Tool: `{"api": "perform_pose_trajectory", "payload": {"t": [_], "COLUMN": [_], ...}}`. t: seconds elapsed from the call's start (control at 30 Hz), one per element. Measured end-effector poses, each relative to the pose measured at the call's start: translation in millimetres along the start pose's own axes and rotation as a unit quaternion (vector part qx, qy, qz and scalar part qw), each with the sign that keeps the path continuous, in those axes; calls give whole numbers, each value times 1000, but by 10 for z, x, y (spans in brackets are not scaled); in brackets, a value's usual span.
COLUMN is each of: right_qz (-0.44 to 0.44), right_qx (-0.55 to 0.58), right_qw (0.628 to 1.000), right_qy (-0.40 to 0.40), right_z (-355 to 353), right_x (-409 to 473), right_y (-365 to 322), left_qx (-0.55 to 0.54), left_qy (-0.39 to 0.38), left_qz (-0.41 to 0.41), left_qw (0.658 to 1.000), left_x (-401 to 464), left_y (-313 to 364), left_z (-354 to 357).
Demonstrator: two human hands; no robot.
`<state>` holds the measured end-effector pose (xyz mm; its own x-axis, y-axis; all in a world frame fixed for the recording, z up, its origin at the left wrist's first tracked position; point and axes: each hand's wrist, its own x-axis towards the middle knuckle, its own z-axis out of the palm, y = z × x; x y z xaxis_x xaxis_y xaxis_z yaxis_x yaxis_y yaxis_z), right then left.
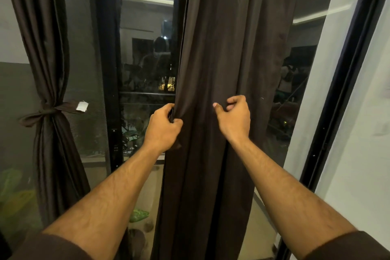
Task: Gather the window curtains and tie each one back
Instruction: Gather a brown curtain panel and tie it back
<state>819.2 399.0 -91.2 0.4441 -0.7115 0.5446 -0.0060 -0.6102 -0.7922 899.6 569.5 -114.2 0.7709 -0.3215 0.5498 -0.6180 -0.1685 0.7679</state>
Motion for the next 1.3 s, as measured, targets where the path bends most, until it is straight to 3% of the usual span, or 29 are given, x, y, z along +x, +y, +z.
{"api": "perform_pose_trajectory", "payload": {"t": [0.27, 0.5, 0.7, 0.9, 0.97, 1.07, 1.13, 1.23, 1.3], "right_qz": [49, -5, -61, 24, 2, -94, -53, 87, 99], "right_qx": [-125, -21, -19, 98, 92, 2, -12, 49, 45], "right_qw": [990, 994, 978, 904, 921, 991, 999, 993, 989], "right_qy": [43, -103, -200, -416, -378, -97, 6, -60, -96], "right_z": [225, 293, 408, 197, 175, 170, 182, 245, 278], "right_x": [42, -9, -156, -254, -285, -264, -105, 233, 357], "right_y": [90, 120, -113, -230, -177, -71, 7, 128, 194], "left_qx": [10, 8, -10, 3, 15, 14, 14, 20, 21], "left_qy": [23, 18, -54, -37, -19, -5, 6, 24, 32], "left_qz": [-20, -21, 0, 3, -2, -19, -25, -30, -29], "left_qw": [999, 1000, 998, 999, 1000, 1000, 1000, 999, 999], "left_x": [69, 106, 40, 19, 26, 37, 42, 56, 71], "left_y": [-45, -21, 39, 16, 19, 13, 7, -5, -14], "left_z": [31, 116, 228, 159, 135, 109, 83, 58, 68]}}
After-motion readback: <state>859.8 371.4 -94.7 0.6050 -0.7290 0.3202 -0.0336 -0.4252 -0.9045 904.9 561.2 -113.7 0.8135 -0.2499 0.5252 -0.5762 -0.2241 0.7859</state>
